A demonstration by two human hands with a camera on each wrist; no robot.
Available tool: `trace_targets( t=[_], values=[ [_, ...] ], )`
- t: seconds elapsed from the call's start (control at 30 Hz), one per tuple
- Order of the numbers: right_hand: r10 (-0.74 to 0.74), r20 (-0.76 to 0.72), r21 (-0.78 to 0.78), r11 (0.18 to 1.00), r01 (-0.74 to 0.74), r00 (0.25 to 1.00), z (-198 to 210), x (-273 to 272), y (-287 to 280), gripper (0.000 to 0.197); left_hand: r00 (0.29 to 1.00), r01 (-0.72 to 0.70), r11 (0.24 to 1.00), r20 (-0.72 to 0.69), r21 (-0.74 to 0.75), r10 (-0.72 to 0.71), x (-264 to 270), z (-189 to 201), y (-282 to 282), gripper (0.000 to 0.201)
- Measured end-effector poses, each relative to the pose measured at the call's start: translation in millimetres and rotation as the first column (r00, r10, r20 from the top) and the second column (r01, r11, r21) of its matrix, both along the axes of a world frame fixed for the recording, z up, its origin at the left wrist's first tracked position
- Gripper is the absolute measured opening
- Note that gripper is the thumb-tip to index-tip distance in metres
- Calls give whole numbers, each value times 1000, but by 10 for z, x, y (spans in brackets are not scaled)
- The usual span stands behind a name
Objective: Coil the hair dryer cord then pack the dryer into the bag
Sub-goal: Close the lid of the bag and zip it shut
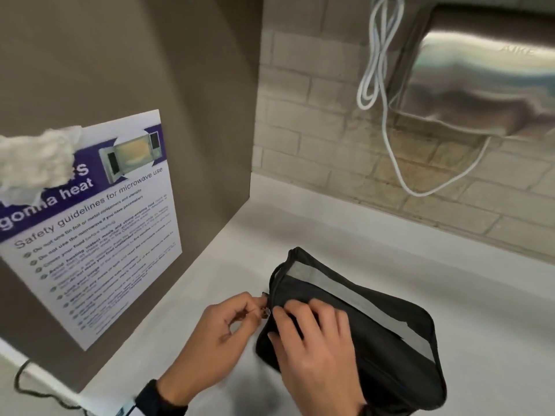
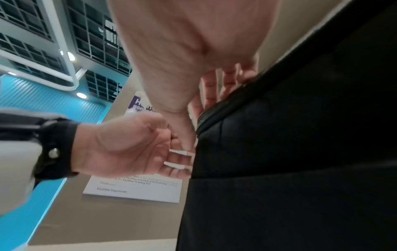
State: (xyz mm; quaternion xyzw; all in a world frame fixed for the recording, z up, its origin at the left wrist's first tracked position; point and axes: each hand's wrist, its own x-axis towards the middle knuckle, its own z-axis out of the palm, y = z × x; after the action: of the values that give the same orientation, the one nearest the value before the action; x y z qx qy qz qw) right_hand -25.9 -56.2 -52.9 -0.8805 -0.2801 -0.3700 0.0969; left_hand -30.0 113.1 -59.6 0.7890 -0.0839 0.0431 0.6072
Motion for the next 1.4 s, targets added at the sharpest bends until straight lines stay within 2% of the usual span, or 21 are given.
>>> trace_targets(
  t=[0.2, 0.47, 0.63, 0.77, 0.9, 0.97, 1.1, 1.2, 1.33, 1.4],
  values=[
    [-22, 10, -41, 999, 22, 1000, 51, 57, 6, 7, 999, 42, 995, 20, 88, -44, 13, 9, 36, 20],
    [24, -3, -115, 993, -24, 1000, 145, -50, -2, 18, 996, -16, 988, 88, 155, 2, 138, 11, 118, 15],
    [20, 15, -129, 991, -18, 1000, 147, -144, 63, 20, 996, -18, 989, 88, 144, 5, 317, 39, 146, 10],
    [-5, -29, -115, 993, 2, 1000, 204, -121, 16, 19, 998, -6, 998, 68, 64, 1, 411, 57, 93, 9],
    [-9, -108, -99, 995, -1, 994, 256, -131, -38, 15, 1000, -2, 994, -30, -105, -1, 447, 77, 24, 12],
    [-17, -116, -93, 996, 6, 993, 254, -146, -35, 15, 999, -3, 990, -54, -144, -5, 438, 80, 7, 12],
    [-46, -40, -107, 993, 41, 998, 190, -159, 67, 11, 992, 76, 982, -86, -175, -92, 399, 77, 39, 12],
    [-85, 24, -168, 982, 88, 996, 111, -113, 214, 32, 987, 130, 981, -78, -141, -142, 360, 72, 68, 16],
    [-68, 39, -172, 982, 74, 997, 92, -45, 311, 28, 978, 171, 955, -76, -243, -194, 311, 78, 118, 12],
    [-39, 52, -185, 982, 48, 998, 80, -33, 293, 37, 977, 181, 956, -73, -230, -202, 304, 68, 135, 13]
  ],
)
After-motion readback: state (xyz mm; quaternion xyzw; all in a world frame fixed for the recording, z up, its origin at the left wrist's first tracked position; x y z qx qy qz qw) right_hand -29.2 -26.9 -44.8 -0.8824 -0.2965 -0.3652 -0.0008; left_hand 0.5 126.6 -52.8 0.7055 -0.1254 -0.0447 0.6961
